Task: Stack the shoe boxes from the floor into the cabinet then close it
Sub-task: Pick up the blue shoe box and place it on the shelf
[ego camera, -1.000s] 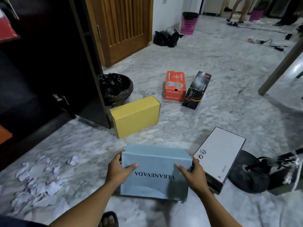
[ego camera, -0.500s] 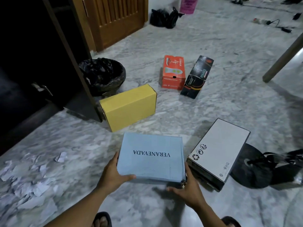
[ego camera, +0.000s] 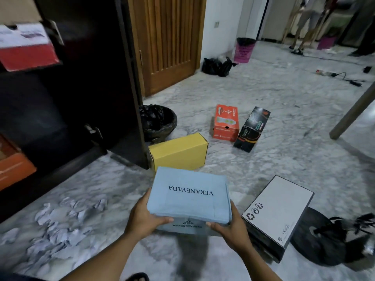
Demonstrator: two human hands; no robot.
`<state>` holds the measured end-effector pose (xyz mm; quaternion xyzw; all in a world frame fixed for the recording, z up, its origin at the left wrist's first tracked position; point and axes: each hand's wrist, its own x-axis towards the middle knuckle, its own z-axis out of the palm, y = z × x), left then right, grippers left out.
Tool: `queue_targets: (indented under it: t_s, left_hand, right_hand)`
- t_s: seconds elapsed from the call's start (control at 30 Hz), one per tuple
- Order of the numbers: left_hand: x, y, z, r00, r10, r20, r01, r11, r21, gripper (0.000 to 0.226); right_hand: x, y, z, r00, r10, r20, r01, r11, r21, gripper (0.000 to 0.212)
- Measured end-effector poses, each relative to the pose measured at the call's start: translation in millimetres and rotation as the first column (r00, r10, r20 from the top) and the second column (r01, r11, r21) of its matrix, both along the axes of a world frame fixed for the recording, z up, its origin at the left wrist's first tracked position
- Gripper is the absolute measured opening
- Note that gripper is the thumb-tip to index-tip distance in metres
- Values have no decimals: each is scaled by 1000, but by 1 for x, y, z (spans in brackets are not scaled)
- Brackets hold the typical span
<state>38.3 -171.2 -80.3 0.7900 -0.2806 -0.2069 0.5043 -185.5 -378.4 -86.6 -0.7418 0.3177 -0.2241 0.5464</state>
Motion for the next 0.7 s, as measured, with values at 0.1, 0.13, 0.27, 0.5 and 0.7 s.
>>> queue_targets:
  t_s: [0.1,0.13,0.27,0.5,0.7]
  left_hand:
    - [16,30,50,993,55,106,-49,997,-54,106]
    - [22,43,69,987,90,134,-80,994,-76,104]
    - [42,107,151,926,257,276,-227,964,-137,96]
    - [65,246,273,687,564,459,-514,823,-242,94]
    - [91,326,315,444,779,444,-723,603,-336,91]
  right_hand:
    - [25,20,38,997,64,34,-63,998,-25,83]
    - [37,28,52,995,83,58,-81,996,-31,83]
    - [100,67,113,970,194,144,-187,981,-58,83]
    - [204,169,236,788,520,331,-498,853,-155,72]
    - [302,243,297,663,643,383,-598,763,-247,67]
